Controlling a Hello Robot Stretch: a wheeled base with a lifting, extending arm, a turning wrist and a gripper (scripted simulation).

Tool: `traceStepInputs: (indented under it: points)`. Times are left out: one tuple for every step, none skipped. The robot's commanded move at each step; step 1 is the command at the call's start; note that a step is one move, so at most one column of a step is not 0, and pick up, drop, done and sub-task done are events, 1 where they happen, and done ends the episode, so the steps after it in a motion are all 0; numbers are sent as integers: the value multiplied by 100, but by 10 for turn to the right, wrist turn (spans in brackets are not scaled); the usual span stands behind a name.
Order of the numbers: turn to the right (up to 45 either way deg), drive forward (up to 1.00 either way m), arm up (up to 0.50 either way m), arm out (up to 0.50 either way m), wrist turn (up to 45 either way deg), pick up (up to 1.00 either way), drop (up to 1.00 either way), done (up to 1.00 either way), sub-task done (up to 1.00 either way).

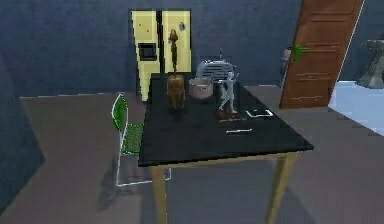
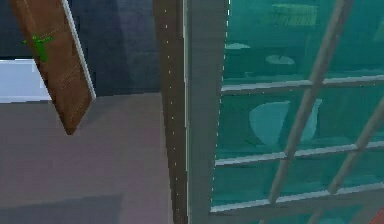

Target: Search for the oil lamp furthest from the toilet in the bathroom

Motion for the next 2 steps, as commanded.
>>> traceStepInputs:
  points:
    - [0, 20, 0, 0, 0, 0, 0, 0, 0]
    - [330, 0, 0, 0, 0, 0, 0, 0, 0]
